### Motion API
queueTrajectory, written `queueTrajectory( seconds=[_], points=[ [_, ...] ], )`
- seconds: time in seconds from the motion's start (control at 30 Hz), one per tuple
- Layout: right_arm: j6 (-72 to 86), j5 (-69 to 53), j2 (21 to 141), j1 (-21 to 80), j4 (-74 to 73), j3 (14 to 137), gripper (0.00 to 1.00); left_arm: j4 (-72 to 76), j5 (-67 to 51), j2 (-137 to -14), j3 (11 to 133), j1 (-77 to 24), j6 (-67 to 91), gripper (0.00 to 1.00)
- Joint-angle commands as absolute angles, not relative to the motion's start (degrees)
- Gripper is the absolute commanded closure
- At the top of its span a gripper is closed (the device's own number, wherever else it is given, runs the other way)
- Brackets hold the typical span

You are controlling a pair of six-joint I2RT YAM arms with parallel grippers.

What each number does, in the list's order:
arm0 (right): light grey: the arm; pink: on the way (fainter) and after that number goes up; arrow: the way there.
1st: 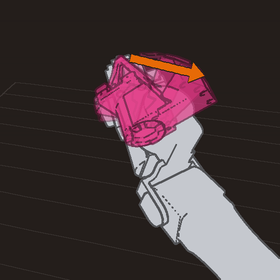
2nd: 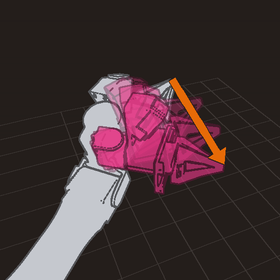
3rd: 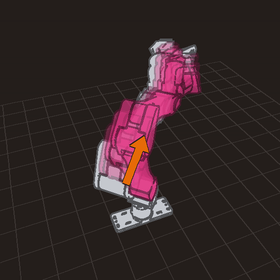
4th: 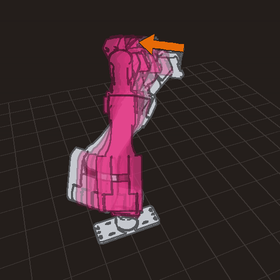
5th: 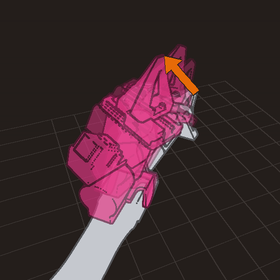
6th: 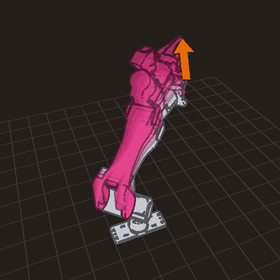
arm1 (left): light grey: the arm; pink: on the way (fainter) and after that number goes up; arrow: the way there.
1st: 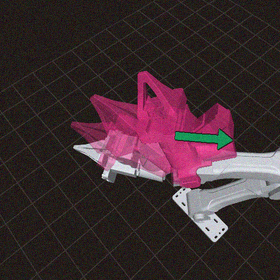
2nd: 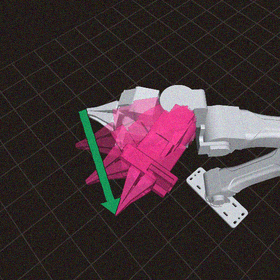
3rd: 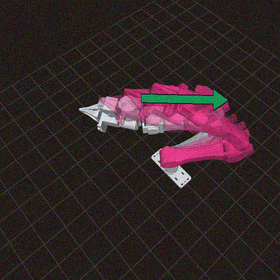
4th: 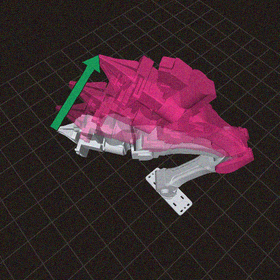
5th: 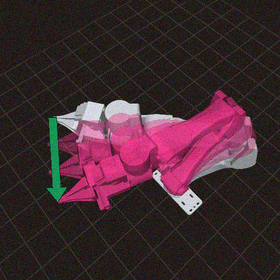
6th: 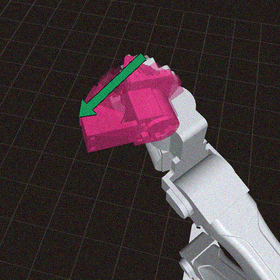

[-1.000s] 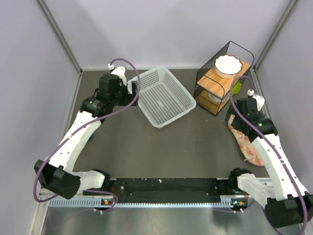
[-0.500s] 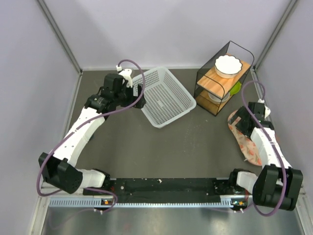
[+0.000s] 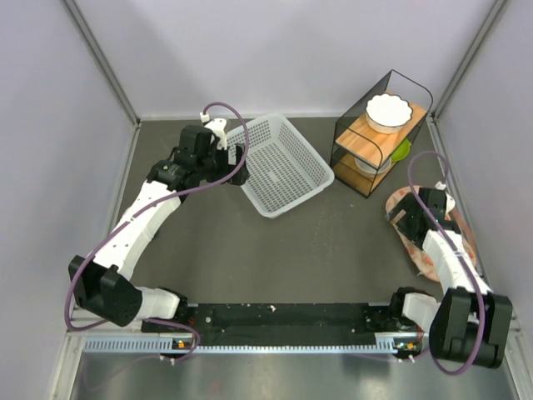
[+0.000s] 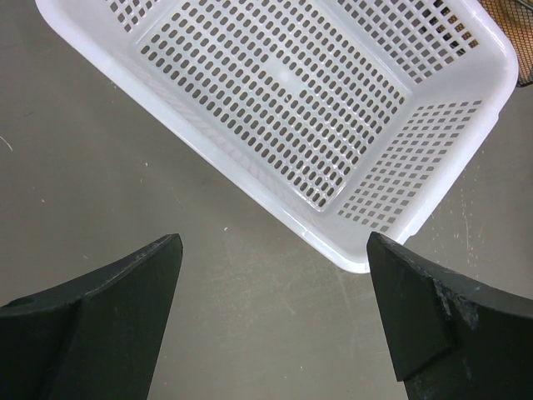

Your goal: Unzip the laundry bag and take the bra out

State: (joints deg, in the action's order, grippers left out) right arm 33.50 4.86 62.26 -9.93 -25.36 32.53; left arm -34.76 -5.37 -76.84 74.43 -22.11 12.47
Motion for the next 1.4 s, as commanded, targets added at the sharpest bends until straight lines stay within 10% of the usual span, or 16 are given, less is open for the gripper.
queueTrajectory(
  seconds=[0.0,0.37,0.57,0.97,1.3,1.33,1.37],
  points=[
    [36.39,10.45,54.25,-10.37,-24.70,36.11,0.13,-33.22,-5.54,-76.55,75.15,-21.97,12.13,0.02],
    [35.42,13.63,74.07,-10.37,-18.37,39.46,0.30,-33.92,-3.78,-76.99,75.15,-21.97,11.34,0.02],
    [35.69,11.52,69.73,-10.37,-19.07,36.13,1.00,-34.45,-2.73,-75.76,74.27,-21.97,11.25,0.02],
    [26.72,-12.19,48.35,-5.90,-32.07,35.59,1.00,-40.07,-4.66,-79.45,81.20,-21.97,12.21,0.02],
    [27.87,-9.76,47.98,22.83,-31.55,36.21,1.00,-39.99,-17.22,-83.40,83.67,-21.88,17.66,0.01],
    [27.08,-8.54,48.77,28.68,-31.73,36.73,0.91,-40.08,-19.58,-83.67,83.32,-21.88,17.93,0.01],
    [24.72,-7.13,49.56,30.83,-32.25,38.13,0.45,-40.08,-20.56,-83.85,83.15,-21.88,18.36,0.01]
  ],
)
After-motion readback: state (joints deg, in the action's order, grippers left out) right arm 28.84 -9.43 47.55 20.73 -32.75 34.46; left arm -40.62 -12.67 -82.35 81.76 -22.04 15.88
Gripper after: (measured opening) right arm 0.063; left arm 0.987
